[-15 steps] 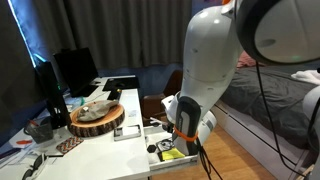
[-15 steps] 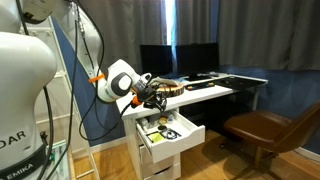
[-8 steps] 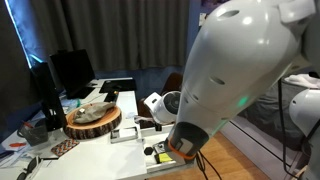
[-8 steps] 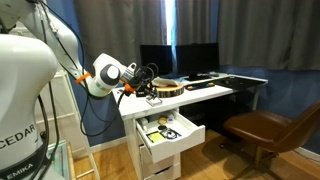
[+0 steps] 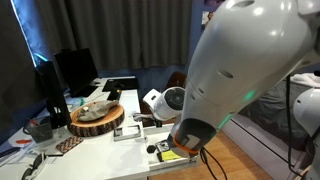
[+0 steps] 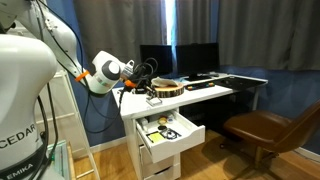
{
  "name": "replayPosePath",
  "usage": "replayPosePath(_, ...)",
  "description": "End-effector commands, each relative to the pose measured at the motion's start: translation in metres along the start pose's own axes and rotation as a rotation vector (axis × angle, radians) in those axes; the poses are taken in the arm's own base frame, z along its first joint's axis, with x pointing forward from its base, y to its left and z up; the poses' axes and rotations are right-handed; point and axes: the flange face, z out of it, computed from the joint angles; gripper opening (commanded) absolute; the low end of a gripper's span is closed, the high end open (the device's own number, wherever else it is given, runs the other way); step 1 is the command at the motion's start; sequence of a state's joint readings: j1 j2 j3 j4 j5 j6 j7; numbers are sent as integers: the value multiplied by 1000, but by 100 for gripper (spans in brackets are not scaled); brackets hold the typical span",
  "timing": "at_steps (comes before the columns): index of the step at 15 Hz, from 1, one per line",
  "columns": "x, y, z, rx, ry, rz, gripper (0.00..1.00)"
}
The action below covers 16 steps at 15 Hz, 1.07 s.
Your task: Pick up the sun glasses from the open top drawer and put them on the table
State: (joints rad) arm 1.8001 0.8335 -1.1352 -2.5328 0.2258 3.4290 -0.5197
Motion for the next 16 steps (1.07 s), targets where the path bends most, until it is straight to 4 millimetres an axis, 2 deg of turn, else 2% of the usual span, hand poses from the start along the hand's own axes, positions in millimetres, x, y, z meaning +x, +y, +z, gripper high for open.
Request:
replayPosePath(1,0,0,0,1,1,0,14)
replayPosePath(9,0,0,0,1,1,0,14)
replayPosePath(10,0,0,0,1,1,0,3)
replayPosePath(11,-2,0,2,21,11,-18,3)
replayPosePath(16,-5,12,14,35,217,-63,3)
